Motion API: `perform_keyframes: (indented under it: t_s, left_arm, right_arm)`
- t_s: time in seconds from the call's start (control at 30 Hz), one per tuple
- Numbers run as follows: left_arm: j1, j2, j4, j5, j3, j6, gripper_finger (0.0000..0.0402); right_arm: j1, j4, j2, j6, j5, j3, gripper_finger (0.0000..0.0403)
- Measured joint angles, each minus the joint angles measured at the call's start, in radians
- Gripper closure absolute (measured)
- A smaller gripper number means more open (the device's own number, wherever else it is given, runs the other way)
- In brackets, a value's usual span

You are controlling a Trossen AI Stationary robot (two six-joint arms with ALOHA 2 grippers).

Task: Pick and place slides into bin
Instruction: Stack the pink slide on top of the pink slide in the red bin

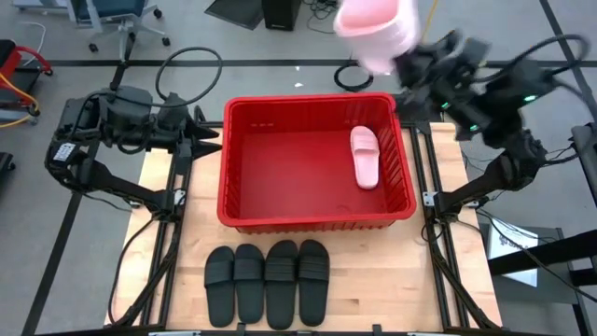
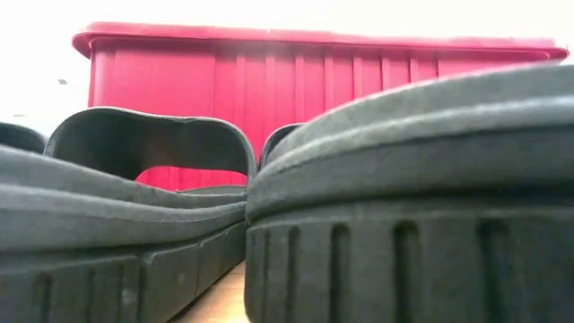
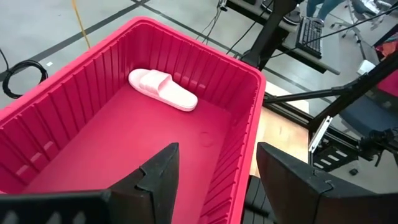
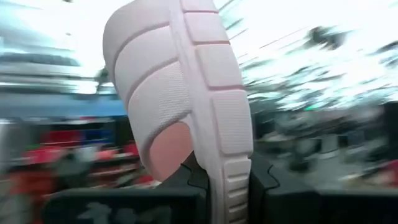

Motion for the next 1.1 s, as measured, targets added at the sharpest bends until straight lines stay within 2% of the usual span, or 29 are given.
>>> perform_keyframes:
  t_s: [0.13,0.23,0.3,0.43,0.47,0.8,1.1]
  left_arm:
    - [0.002,-0.003,0.000,0.001,0.000,-0.003,0.0195]
    - [0.002,-0.003,0.000,0.003,0.000,-0.003,0.0195]
    - [0.002,-0.003,0.000,0.003,0.000,-0.004,0.0195]
    - [0.002,-0.003,0.000,0.003,0.000,-0.005,0.0195]
    - [0.002,-0.003,0.000,0.003,0.000,-0.005,0.0195]
    - [0.002,-0.003,0.000,0.007,0.000,-0.021,0.0195]
    - [0.002,-0.003,0.000,0.006,0.000,-0.026,0.0195]
  right_arm:
    - [-0.002,-0.004,0.066,-0.195,0.102,0.100,0.0374]
    - [0.005,-0.040,0.122,-0.362,0.233,0.138,0.0374]
    - [0.011,-0.096,0.161,-0.472,0.398,0.140,0.0374]
    - [0.004,-0.125,0.247,-0.781,0.807,0.140,0.0374]
    - [-0.007,-0.131,0.267,-0.841,0.870,0.141,0.0374]
    - [-0.064,-0.403,0.344,-0.654,0.948,0.140,0.0374]
    - [-0.089,-0.450,0.298,-0.505,1.001,0.043,0.0374]
